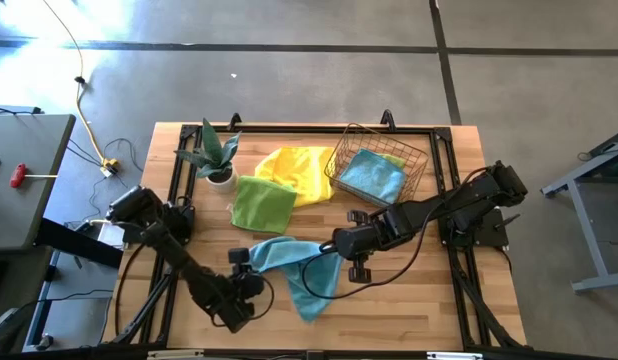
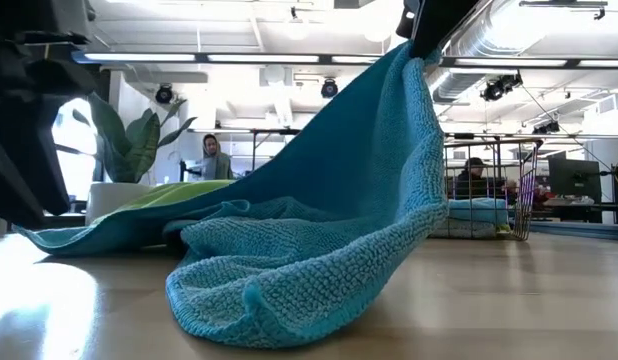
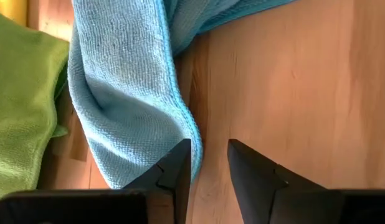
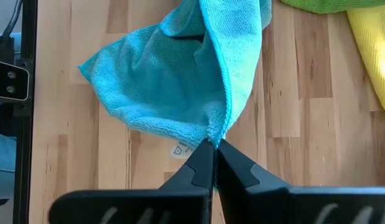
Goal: Fold microfiber towels
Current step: Fold the blue microfiber towel
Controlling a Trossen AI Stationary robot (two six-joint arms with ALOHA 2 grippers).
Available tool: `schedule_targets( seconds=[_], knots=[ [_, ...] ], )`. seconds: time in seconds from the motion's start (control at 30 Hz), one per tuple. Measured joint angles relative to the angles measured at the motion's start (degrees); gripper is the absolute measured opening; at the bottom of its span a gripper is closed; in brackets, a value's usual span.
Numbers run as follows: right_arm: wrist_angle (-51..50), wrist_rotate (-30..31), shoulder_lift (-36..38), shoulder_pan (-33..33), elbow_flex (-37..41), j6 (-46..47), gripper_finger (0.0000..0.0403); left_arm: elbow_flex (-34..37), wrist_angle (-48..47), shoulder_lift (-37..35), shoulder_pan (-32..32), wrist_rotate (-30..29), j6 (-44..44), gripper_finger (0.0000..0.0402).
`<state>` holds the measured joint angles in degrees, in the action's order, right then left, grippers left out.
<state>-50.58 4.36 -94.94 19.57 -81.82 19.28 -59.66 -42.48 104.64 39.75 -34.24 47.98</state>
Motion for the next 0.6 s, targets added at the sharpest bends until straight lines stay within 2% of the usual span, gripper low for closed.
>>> schedule_targets(
  seconds=[0.33, 0.6],
  knots=[
    [0.0, 0.0, 0.0, 0.0, 0.0, 0.0, 0.0, 0.0, 0.4, 0.1, 1.6, -1.5, -4.1, 0.0118],
    [0.0, 0.0, 0.0, 0.0, 0.0, -0.3, 0.0, -0.3, -0.5, 5.4, 1.7, -2.7, -5.8, 0.0154]
  ],
)
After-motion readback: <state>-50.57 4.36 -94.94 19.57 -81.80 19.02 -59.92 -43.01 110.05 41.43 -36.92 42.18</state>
